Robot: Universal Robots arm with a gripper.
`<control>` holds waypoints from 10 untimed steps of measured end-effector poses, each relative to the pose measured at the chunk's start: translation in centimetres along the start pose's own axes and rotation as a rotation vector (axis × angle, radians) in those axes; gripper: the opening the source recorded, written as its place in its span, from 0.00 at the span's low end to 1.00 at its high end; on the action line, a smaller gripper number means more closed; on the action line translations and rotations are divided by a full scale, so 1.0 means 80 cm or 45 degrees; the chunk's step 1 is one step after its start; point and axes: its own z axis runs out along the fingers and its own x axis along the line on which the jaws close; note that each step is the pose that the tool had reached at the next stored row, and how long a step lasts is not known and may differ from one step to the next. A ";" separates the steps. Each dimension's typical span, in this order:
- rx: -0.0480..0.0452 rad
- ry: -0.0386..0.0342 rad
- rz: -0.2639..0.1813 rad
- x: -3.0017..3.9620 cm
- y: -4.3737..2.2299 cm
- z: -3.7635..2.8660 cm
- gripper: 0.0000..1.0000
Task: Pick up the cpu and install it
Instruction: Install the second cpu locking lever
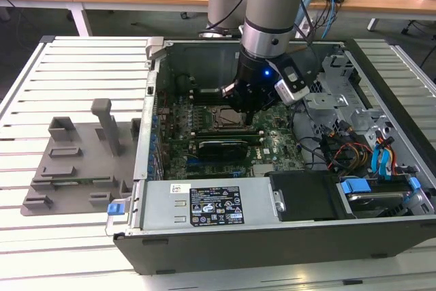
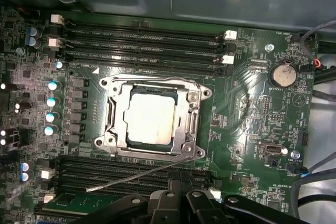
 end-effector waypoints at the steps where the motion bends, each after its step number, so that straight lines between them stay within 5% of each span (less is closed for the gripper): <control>1: 0.000 -0.0001 0.000 0.0000 0.0000 0.0001 0.11; 4: -0.011 -0.0013 0.000 0.0044 0.0005 0.0005 0.11; 5: -0.025 -0.0027 -0.001 0.0110 0.0000 0.0007 0.11; 8: -0.044 -0.0044 -0.001 0.0215 -0.0081 0.0017 0.11; 10: -0.073 -0.0073 -0.002 0.0329 -0.0119 0.0032 0.11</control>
